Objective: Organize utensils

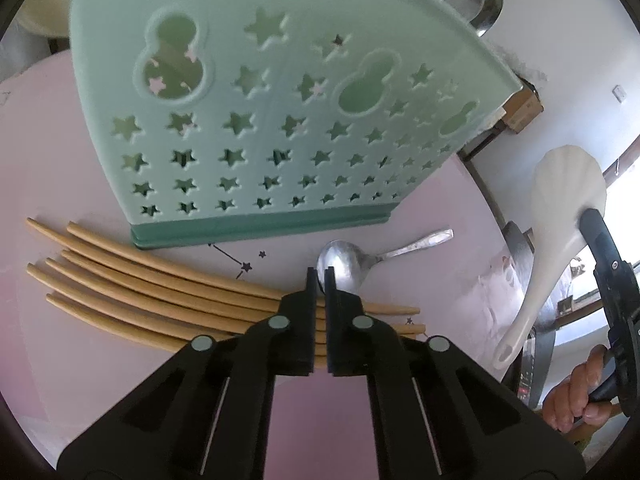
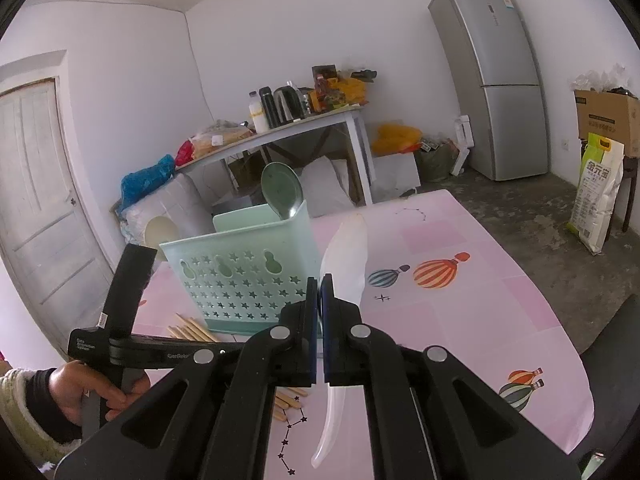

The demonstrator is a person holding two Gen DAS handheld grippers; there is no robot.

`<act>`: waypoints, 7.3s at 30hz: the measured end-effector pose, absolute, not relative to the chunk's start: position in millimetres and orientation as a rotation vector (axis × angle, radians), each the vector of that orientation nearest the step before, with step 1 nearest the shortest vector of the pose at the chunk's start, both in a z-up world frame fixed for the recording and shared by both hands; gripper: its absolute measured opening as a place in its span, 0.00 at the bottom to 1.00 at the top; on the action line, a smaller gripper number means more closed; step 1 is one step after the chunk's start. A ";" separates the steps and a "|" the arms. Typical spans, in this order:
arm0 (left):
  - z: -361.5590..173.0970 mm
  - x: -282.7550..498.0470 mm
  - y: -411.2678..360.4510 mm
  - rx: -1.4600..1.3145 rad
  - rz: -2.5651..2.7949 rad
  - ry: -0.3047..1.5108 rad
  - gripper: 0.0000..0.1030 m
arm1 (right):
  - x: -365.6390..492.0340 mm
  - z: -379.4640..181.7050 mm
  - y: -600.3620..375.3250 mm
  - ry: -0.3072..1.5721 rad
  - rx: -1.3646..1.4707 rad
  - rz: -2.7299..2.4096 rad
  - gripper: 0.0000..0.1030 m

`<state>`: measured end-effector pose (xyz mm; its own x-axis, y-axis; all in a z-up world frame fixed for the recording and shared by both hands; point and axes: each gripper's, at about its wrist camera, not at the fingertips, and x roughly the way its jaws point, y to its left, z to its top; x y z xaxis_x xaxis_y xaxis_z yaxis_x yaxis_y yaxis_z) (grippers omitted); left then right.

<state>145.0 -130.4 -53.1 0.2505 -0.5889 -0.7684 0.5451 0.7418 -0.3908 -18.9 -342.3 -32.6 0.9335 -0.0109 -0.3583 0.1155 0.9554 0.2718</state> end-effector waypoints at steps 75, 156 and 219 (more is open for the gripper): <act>142.1 77.1 -99.4 0.329 -0.348 0.081 0.00 | -32.2 -19.2 -336.6 0.346 0.248 -0.094 0.02; -19.3 184.6 -75.1 -0.203 -0.752 0.758 0.69 | 113.1 -55.7 -391.8 0.509 0.730 0.342 0.54; -75.0 76.6 -30.7 -0.182 -0.524 1.035 0.12 | 58.4 -102.1 -230.9 0.999 0.554 0.305 0.07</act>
<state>76.6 -30.7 -75.0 0.4010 -0.4957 -0.7704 0.3281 0.8629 -0.3845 58.4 -230.9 -102.1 0.5152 0.4850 -0.7067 0.0070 0.8221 0.5693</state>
